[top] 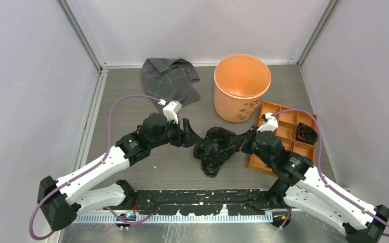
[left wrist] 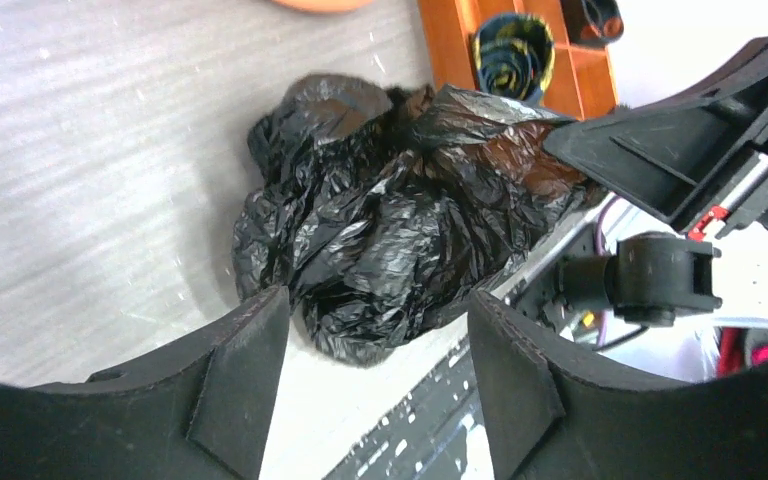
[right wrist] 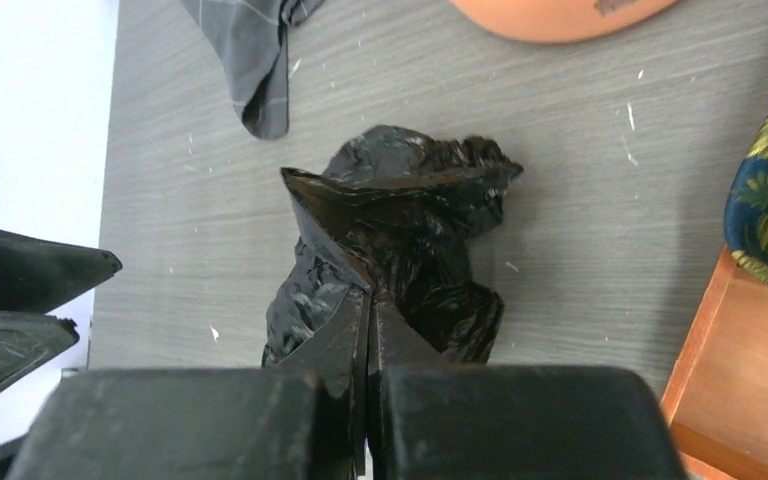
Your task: Put the trash bags into the trash bin
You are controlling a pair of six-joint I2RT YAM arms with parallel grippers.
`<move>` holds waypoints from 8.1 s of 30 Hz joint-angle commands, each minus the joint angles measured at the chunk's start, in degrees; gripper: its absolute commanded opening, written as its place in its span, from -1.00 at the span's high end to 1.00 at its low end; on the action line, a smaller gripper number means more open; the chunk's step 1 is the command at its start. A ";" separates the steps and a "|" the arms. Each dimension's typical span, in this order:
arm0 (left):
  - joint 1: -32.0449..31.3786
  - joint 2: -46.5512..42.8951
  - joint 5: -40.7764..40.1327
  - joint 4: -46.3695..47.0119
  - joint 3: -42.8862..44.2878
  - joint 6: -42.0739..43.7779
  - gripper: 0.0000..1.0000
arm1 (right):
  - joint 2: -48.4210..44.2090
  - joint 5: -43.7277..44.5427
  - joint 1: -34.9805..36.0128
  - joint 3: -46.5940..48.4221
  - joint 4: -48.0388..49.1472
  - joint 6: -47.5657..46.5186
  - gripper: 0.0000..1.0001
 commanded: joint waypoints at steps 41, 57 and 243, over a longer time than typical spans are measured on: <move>-0.18 -3.07 8.18 -3.15 -12.26 -17.97 0.03 | 32.97 15.10 34.71 5.13 24.82 -1.15 0.98; -0.50 0.45 5.96 -3.70 -9.51 -14.31 0.98 | 34.85 15.45 35.95 10.17 19.17 -4.53 0.39; 8.27 -4.59 -13.76 -3.22 8.47 1.46 0.99 | 19.23 22.68 15.30 39.32 -32.72 -7.12 0.99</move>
